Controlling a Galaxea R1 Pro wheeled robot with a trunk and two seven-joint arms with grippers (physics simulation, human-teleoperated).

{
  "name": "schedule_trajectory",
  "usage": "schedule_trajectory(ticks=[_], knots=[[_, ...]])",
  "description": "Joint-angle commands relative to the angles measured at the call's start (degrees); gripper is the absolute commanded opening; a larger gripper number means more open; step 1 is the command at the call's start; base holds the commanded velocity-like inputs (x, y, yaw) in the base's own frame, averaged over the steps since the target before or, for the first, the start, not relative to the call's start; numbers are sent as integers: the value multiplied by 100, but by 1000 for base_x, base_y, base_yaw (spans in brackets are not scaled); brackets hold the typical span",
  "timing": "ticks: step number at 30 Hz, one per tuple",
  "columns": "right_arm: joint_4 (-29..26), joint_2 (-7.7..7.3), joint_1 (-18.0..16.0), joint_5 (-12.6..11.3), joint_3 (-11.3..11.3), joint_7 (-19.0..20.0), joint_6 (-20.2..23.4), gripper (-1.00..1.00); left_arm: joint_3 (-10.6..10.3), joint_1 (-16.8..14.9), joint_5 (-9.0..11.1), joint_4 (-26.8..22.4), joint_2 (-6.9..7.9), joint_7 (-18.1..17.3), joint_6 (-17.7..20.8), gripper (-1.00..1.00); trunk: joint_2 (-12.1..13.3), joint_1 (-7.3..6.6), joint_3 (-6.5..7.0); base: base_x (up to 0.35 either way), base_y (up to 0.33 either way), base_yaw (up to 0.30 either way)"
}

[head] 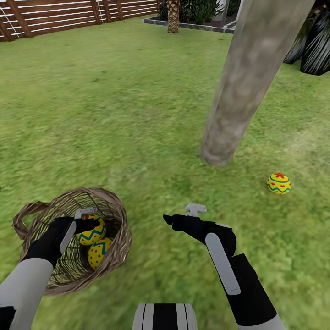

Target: Take the three Easter eggs out of the wicker basket on the lawn in the garden, then place them on the lawn next to a single tree (choose any tree) so that all three eggs are next to the same tree and none are left in the basket.

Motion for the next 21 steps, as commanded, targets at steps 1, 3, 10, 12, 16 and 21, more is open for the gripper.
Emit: schedule_trajectory(ticks=[1, 3, 10, 12, 16, 21], knots=[[-5, 0, -3, -60, 3, -59, 15, 100, 10, -1, 46, -7, 0, 7, 32, -100, -2, -1, -4, -3, 0, 0], [-5, 0, -3, -60, 3, -58, 15, 100, 10, -1, 46, -7, 0, 7, 32, -100, -2, -1, -4, -2, 0, 0], [-5, -1, -3, -60, 3, -58, 15, 100, 10, -1, 46, 3, 0, 7, 36, -100, 4, -11, 85, 0, 0, 0], [-5, -1, -3, -60, 3, -58, 15, 100, 10, -1, 46, 6, 0, 7, 39, -100, 6, -16, 129, 0, 0, 0], [-5, 0, -3, -60, 3, -58, 15, 100, 6, -1, 46, 5, 0, 7, 44, -100, 8, -19, 151, 0, 0, 0], [-5, 0, -3, -60, 3, -58, 16, 100, 9, -1, 46, -1, 0, 7, 38, -100, 8, -19, 151, 0, 0, 0]])
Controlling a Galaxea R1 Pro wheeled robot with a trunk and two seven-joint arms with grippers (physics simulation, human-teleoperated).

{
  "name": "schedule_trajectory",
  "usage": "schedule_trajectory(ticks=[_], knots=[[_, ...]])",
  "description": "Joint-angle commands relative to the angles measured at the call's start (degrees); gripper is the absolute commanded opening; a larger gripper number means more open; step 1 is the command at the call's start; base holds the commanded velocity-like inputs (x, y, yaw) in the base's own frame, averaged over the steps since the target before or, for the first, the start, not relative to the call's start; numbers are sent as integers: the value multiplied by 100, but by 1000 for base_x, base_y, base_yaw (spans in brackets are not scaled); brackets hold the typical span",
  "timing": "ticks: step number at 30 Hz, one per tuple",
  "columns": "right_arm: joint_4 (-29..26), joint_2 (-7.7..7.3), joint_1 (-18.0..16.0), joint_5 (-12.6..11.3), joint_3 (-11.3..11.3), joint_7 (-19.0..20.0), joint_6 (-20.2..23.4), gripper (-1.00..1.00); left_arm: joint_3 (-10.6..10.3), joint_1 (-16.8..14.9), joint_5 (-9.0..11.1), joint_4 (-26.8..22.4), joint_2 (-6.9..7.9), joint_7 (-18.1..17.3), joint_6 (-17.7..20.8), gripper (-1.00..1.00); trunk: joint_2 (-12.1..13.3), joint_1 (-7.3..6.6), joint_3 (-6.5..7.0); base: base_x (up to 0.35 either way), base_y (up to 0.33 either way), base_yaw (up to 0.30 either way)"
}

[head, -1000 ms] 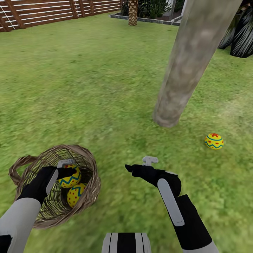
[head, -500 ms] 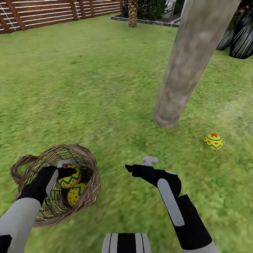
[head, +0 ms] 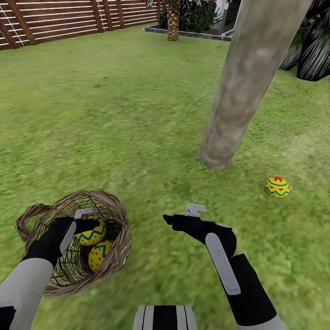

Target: Take the three Easter eggs out of the wicker basket on the lawn in the garden, then place them on the lawn next to a single tree (choose any tree) so that all three eggs are next to the same tree and none are left in the basket.

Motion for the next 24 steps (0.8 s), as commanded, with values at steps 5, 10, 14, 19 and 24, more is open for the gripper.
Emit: schedule_trajectory(ticks=[5, 10, 14, 19, 24], knots=[[-5, 1, -3, -60, 3, -59, 15, 100, 10, -1, 46, -7, 0, 7, 33, -100, -2, -1, -4, -19, 0, 0], [-5, 1, -3, -60, 3, -59, 15, 100, 10, -2, 46, -18, 0, 7, 27, -100, -2, -1, -4, -61, 0, 0], [-5, 1, -3, -60, 3, -60, 15, 100, 10, -1, 46, -21, 0, 7, 27, -100, -2, -1, -4, -57, 0, 0], [-5, 1, -3, -60, 3, -60, 15, 100, 10, -1, 46, -22, 0, 7, 26, -100, -2, -1, -4, -7, 0, 0], [-5, 1, -3, -60, 3, -59, 15, 100, 10, -1, 46, -24, 0, 7, 26, -100, -2, -1, -4, 0, 0, 0]])
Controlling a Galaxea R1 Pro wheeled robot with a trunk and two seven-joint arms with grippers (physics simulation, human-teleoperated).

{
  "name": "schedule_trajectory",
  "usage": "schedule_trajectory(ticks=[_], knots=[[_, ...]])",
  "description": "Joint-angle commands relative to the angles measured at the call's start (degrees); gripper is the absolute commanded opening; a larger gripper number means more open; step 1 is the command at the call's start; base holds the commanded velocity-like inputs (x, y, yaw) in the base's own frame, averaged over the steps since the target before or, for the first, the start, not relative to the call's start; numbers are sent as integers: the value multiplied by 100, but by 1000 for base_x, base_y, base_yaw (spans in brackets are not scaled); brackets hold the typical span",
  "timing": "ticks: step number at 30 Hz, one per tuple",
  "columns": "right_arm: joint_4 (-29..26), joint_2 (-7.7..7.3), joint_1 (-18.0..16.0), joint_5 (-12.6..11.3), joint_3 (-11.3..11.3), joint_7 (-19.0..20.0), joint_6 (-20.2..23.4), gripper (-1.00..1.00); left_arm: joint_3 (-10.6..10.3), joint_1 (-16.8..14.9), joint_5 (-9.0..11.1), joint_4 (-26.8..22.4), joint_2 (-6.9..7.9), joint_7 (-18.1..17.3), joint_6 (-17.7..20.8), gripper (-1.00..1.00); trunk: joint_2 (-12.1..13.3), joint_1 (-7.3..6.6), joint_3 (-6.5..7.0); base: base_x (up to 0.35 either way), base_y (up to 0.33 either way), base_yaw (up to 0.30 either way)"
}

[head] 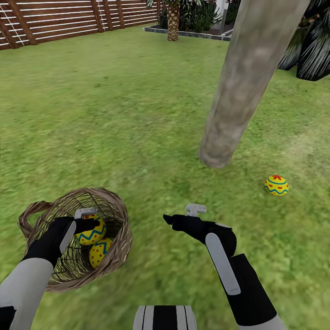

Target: Take the three Easter eggs out of the wicker basket on the lawn in the garden, then place them on the lawn next to a single tree (choose any tree) so that all three eggs are next to the same tree and none are left in the basket.

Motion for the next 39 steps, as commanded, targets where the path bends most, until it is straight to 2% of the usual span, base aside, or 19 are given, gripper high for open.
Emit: schedule_trajectory(ticks=[1, 4, 17, 39], knots=[[-5, 1, -3, -60, 3, -59, 15, 100, 10, -1, 46, -7, 0, 7, 32, -100, -2, -1, -4, 0, 0, 0], [-5, 1, -3, -60, 3, -59, 15, 100, 10, -1, 46, -4, 0, 7, 38, -100, -2, -1, -4, 0, 0, 0], [-5, 1, -3, -60, 3, -59, 15, 100, 9, -6, 19, 75, 0, 7, 90, -100, 16, -34, 284, 0, 0, 0], [-5, 1, -3, -60, 3, -60, 16, 100, 1, -5, 46, 9, 0, 7, 94, -100, 16, -34, 284, -42, 0, 0]])
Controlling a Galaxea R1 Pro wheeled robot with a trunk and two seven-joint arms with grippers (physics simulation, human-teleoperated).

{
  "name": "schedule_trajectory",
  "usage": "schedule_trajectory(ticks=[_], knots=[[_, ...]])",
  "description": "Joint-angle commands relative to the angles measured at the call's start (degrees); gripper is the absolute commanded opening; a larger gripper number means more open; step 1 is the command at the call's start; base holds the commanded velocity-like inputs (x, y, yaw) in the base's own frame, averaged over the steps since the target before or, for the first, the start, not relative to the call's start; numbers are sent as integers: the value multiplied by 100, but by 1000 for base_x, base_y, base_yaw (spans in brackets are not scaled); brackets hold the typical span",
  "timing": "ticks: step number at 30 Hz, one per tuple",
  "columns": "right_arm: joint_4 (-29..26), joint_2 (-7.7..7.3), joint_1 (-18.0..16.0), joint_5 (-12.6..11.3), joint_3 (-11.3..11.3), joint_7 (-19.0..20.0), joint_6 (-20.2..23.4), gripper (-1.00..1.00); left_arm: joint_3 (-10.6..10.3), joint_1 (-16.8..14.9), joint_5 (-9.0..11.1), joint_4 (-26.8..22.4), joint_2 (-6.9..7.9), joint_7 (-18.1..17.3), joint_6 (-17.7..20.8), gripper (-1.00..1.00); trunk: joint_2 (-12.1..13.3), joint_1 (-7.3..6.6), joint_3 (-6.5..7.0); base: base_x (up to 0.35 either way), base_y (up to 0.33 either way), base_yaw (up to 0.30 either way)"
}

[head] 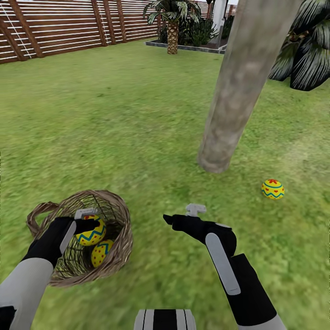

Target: Take the three Easter eggs out of the wicker basket on the lawn in the garden, then place them on the lawn next to a single tree (choose any tree) so that all three eggs are next to the same tree and none are left in the basket.

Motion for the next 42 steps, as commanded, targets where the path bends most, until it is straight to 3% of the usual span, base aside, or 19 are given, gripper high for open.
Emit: schedule_trajectory(ticks=[1, 21, 31, 42], knots=[[-5, 1, -3, -60, 3, -59, 15, 100, 9, 0, 45, -8, 0, 7, 32, -100, -2, -2, -4, -60, 0, 0], [-5, 9, -3, -60, 9, -59, 15, 100, 10, 0, 45, -17, 1, 12, 29, -100, -2, -2, -4, -39, 0, 0], [-5, 9, -3, -60, 11, -59, 15, 100, 11, -1, 14, 47, 0, 29, 42, -100, 12, -28, 217, 0, 0, 0], [-5, 9, -3, -60, 12, -59, 18, 100, 9, -1, 41, -6, 4, 18, 50, -100, 12, -28, 217, -25, 0, 0]])
